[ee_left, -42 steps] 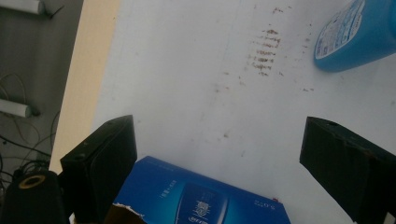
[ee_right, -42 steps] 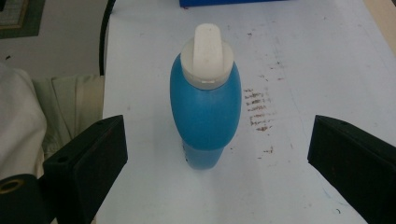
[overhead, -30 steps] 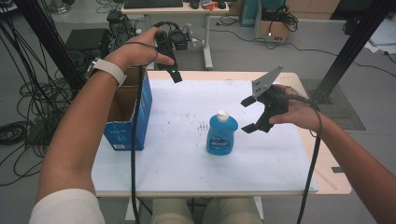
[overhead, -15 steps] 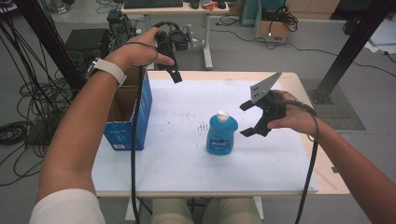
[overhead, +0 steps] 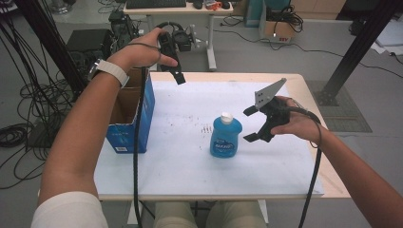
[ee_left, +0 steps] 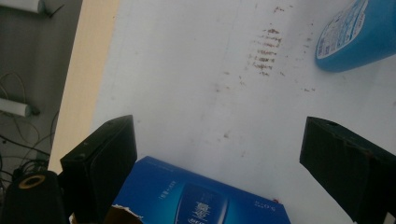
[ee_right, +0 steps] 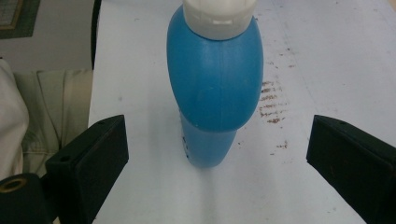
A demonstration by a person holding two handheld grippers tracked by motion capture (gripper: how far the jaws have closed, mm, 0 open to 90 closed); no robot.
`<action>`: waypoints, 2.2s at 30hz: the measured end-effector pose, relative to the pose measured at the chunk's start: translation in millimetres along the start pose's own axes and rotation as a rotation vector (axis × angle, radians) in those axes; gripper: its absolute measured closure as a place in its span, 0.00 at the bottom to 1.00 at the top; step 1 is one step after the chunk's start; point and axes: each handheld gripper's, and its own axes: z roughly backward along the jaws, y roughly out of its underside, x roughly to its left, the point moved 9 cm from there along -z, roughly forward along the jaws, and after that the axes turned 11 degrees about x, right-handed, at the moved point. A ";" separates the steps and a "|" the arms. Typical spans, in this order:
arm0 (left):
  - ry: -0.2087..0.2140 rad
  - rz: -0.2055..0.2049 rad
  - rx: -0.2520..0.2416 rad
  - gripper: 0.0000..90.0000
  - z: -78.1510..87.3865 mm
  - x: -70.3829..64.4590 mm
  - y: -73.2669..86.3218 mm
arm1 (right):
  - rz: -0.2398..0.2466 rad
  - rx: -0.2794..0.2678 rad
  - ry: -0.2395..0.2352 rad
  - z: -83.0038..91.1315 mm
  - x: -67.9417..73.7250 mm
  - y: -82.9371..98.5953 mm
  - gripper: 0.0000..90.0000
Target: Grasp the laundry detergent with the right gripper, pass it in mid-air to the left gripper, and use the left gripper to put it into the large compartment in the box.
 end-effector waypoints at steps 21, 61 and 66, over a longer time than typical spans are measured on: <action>-0.001 0.006 0.000 0.13 1.2 -0.6 2.4 | 0.014 -0.048 0.003 -16.3 0.8 1.0 0.05; -0.006 0.014 0.007 0.13 -0.3 0.0 2.9 | 0.019 -0.116 0.010 -36.7 -1.7 3.8 0.03; -0.006 0.012 0.005 0.13 -0.7 0.2 2.7 | 0.036 -0.119 0.010 -40.2 -2.8 2.2 0.04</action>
